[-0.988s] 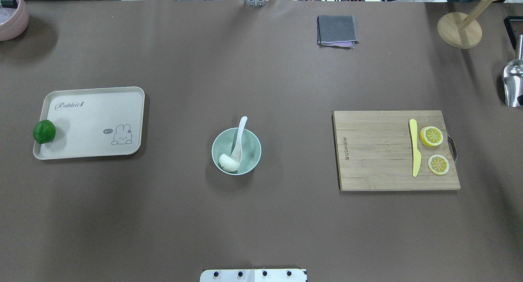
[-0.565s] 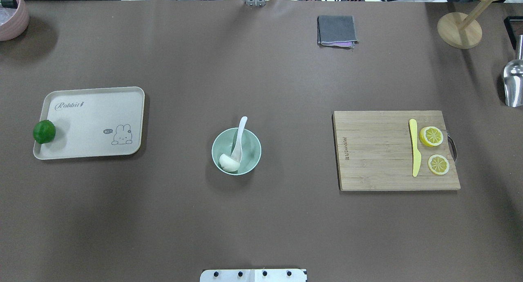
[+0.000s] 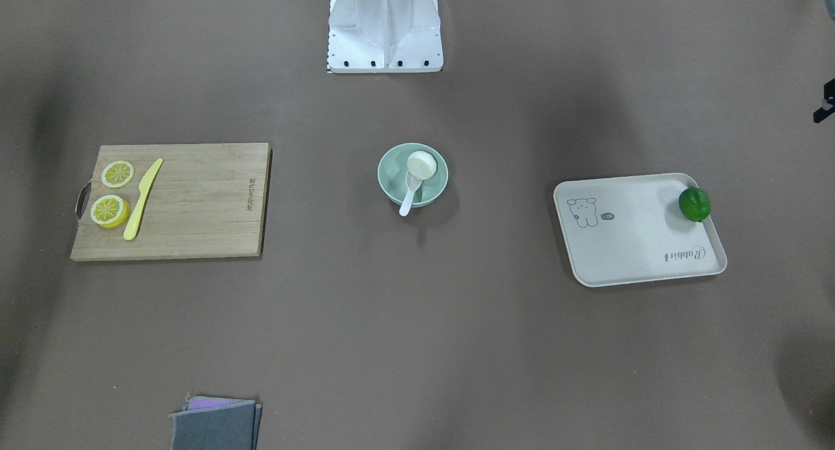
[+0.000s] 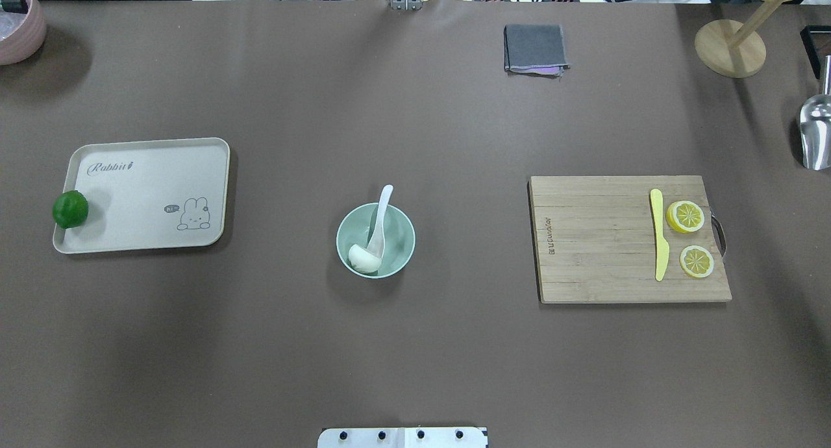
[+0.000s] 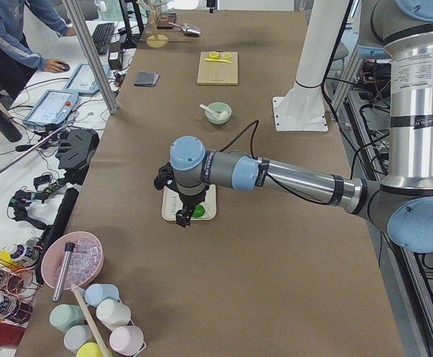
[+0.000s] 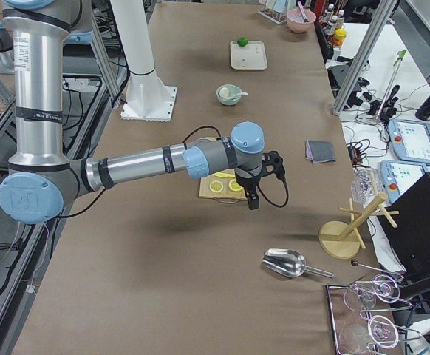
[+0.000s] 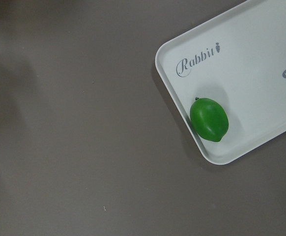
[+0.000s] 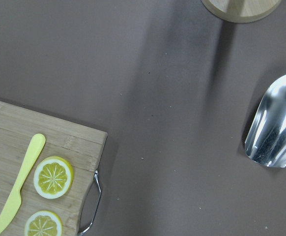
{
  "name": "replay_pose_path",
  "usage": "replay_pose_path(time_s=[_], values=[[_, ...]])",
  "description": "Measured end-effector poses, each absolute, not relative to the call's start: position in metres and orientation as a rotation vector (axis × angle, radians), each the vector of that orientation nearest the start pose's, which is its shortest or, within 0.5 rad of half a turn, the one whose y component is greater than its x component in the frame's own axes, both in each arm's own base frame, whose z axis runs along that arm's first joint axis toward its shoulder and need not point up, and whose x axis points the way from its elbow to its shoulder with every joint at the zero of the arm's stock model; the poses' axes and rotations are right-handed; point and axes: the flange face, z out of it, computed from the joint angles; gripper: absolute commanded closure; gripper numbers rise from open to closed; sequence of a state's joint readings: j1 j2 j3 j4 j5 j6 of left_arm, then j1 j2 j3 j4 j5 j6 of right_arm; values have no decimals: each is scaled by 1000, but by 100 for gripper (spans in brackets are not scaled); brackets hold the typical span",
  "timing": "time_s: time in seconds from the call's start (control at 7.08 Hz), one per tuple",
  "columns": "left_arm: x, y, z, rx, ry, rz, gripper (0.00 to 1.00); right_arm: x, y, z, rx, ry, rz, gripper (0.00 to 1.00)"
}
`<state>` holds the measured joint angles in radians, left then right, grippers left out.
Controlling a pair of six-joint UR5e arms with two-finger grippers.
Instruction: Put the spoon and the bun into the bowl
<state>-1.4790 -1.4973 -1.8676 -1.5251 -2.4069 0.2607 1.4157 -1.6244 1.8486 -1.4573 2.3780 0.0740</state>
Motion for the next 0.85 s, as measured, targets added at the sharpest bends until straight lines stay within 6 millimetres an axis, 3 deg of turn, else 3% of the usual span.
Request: replay_pose_path(time_s=[0.85], values=[[-18, -464, 544, 248, 820, 410, 2, -10, -475, 539, 209, -841, -200, 0]])
